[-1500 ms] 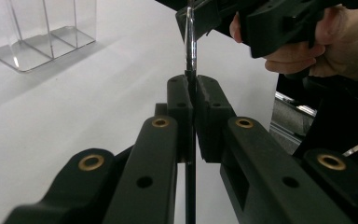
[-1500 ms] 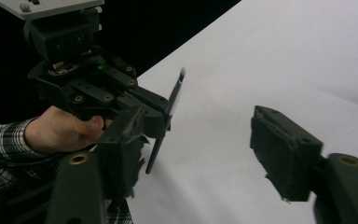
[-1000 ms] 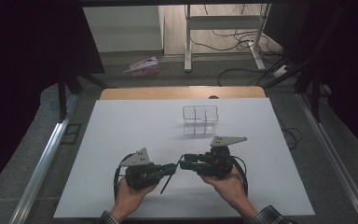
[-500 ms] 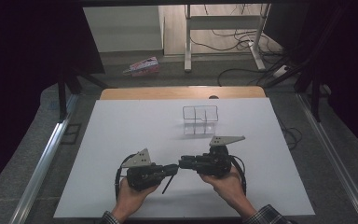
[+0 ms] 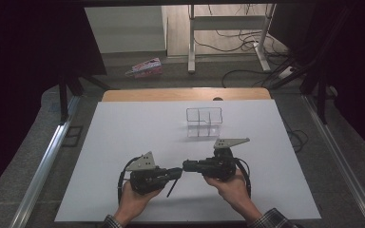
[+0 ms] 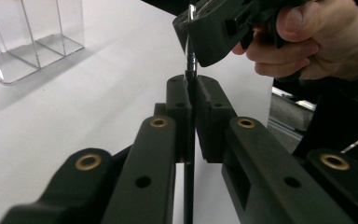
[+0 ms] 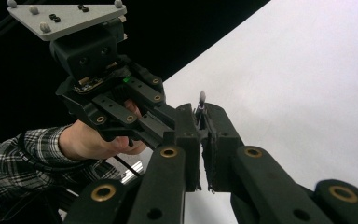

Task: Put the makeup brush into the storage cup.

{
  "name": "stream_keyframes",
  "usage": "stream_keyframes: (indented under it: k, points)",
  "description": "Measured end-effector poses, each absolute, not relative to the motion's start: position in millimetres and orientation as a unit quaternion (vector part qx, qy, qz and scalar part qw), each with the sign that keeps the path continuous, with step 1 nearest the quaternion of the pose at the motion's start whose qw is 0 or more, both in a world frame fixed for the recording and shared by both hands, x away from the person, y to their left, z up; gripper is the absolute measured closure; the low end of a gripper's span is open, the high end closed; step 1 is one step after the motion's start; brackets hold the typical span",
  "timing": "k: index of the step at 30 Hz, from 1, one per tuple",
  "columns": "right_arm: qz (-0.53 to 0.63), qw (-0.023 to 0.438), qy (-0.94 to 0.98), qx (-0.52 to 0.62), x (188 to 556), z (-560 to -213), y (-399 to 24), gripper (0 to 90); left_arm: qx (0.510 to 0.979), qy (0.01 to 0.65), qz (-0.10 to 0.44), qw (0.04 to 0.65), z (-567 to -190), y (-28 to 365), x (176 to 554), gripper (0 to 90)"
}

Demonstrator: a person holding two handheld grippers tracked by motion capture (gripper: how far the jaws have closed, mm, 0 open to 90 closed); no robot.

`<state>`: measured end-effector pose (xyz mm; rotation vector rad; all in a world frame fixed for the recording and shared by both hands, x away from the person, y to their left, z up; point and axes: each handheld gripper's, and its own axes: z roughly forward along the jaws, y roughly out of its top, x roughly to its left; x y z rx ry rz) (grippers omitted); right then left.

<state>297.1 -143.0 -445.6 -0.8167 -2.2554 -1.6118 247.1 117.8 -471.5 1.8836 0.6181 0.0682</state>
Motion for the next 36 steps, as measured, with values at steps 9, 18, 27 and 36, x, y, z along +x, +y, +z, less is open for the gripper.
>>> stream_keyframes:
  k: [9,18,27,36]
  points:
    - [-0.550,0.109,-0.781,-0.276,295.7,-441.9,-144.6,85.0,0.801,0.261,0.032,0.539,-470.7,118.3,246.5,72.4]
    - [-0.546,0.095,-0.786,-0.272,295.1,-440.3,-146.7,85.0,0.805,0.271,0.047,0.526,-470.7,120.2,245.4,49.1]
    - [-0.540,0.076,-0.795,-0.266,292.6,-436.7,-147.1,85.1,0.819,0.292,0.077,0.488,-471.1,126.9,242.0,19.3]
    - [-0.537,0.052,-0.801,-0.259,290.9,-433.1,-148.7,85.1,0.829,0.312,0.092,0.456,-471.9,133.7,236.6,2.7]
